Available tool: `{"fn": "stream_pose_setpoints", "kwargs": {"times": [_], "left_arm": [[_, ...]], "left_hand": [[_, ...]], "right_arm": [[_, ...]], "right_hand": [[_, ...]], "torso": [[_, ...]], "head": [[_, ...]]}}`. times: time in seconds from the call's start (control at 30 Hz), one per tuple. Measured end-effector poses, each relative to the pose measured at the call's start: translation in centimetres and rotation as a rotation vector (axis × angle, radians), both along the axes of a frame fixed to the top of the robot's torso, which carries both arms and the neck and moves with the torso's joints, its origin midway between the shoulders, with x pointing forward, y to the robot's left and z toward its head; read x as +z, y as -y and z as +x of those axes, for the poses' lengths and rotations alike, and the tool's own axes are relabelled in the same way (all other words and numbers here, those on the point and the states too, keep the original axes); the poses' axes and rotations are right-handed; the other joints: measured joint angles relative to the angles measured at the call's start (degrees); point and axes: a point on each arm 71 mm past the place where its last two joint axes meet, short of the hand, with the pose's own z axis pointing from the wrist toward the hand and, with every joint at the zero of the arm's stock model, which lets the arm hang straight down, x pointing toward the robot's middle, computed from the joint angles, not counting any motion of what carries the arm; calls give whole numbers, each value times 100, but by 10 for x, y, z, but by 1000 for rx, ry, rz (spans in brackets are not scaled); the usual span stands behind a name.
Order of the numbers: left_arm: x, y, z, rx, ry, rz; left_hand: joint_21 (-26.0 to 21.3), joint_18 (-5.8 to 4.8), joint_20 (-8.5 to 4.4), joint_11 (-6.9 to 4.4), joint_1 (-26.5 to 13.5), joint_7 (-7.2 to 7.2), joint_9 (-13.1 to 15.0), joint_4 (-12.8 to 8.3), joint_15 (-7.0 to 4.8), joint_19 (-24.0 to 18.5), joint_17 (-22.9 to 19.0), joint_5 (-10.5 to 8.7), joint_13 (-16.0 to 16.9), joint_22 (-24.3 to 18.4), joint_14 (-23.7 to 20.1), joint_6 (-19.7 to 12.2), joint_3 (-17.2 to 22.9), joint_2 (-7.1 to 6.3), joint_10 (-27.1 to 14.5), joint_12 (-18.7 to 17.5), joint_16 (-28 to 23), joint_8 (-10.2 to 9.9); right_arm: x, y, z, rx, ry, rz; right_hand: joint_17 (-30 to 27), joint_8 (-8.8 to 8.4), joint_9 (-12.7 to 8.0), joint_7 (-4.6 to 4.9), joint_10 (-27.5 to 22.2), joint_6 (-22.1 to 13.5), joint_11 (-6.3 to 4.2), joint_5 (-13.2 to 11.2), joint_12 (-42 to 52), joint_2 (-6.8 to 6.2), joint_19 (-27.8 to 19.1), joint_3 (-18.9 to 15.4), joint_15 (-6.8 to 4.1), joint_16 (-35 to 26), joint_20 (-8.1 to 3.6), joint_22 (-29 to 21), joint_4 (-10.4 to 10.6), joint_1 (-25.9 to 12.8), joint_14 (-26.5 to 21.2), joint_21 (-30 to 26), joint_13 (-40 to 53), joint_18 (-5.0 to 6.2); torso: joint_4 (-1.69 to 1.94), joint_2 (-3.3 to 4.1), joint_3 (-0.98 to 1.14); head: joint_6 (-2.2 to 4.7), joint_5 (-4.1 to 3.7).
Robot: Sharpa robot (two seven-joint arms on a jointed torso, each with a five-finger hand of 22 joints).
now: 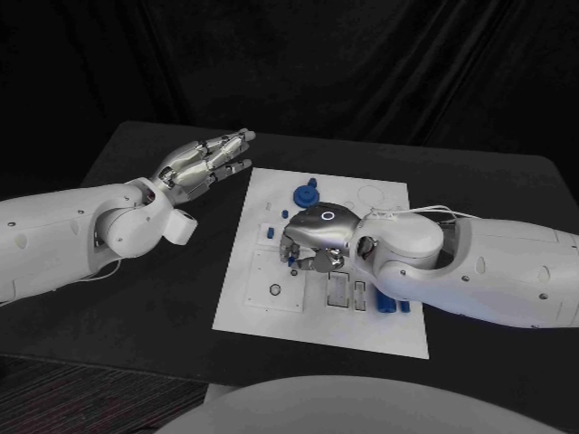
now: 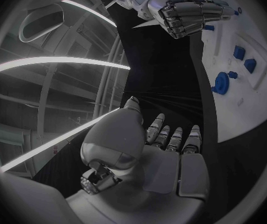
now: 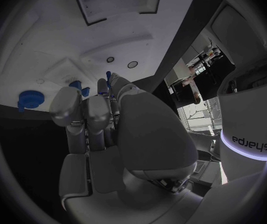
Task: Assemble the parts on the task board
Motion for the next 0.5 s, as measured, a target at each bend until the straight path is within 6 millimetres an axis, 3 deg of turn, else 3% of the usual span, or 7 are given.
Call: {"fn": "stream_pose_setpoints", "kwargs": {"times": [0.5], "left_arm": [[-1, 1, 1, -8, -3, -2]], "left_hand": [[0, 0, 1, 0, 47, 0, 0, 0, 0, 0, -5, 23, 0, 48, 0, 0, 0, 47, 0, 0, 0, 20]], "right_arm": [[-6, 2, -1, 4, -4, -32]], "right_hand": [[20, -5, -7, 0, 20, 0, -11, -22, -11, 0, 0, 0, 0, 0, 0, -1, 0, 0, 0, 32, 0, 0]], "torso": [[-18, -5, 14]], "head": [[0, 52]]}}
